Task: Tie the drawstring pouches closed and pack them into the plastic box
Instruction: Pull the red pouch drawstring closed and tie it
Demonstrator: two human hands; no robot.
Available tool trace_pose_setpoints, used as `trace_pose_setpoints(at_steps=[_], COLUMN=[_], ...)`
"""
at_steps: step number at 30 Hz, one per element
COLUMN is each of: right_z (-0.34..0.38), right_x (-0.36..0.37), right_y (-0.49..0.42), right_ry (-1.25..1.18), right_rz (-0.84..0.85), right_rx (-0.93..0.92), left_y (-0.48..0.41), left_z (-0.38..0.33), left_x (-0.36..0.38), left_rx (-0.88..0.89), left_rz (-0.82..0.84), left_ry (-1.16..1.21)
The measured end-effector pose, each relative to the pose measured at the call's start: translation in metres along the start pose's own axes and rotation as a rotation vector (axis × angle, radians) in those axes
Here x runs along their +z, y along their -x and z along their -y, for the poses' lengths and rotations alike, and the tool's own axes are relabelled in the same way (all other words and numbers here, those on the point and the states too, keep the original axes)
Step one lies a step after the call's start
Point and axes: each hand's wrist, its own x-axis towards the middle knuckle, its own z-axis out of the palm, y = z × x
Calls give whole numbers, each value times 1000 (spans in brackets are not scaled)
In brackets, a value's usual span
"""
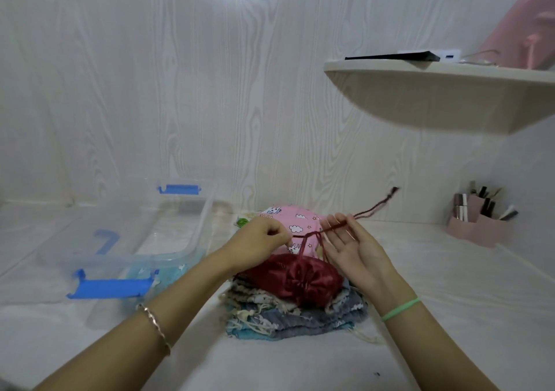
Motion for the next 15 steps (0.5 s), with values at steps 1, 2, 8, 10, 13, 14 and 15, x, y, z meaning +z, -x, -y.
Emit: trace_pose_setpoints(at_steps=[1, 2, 8, 10, 13, 14, 15], right_z=[0, 0, -7, -10, -9, -8, -8], right_x=[-4, -8, -19, -25, -30, -31, -31], right_y=[2, 4, 13, 13, 16, 17, 18], right_ry=[1, 22, 231, 379, 589, 651, 702], right_rz=[-28, -61, -47, -10, 24, 31, 38], right_rx=[-5, -13, -54, -73, -71, -62, -44], left_y=[2, 4, 2, 1, 0, 1, 2], left_z=[2, 2, -2, 0, 6, 8, 10], left_x=[-1, -2, -4, -4, -8, -9, -10], left_rx=[-24, -62, -432, -464, -516, -527, -529], left_rz=[-44, -95, -157, -192, -338, -352, -357], left_ry=[8, 72, 1132, 1228, 1180, 1135, 1086])
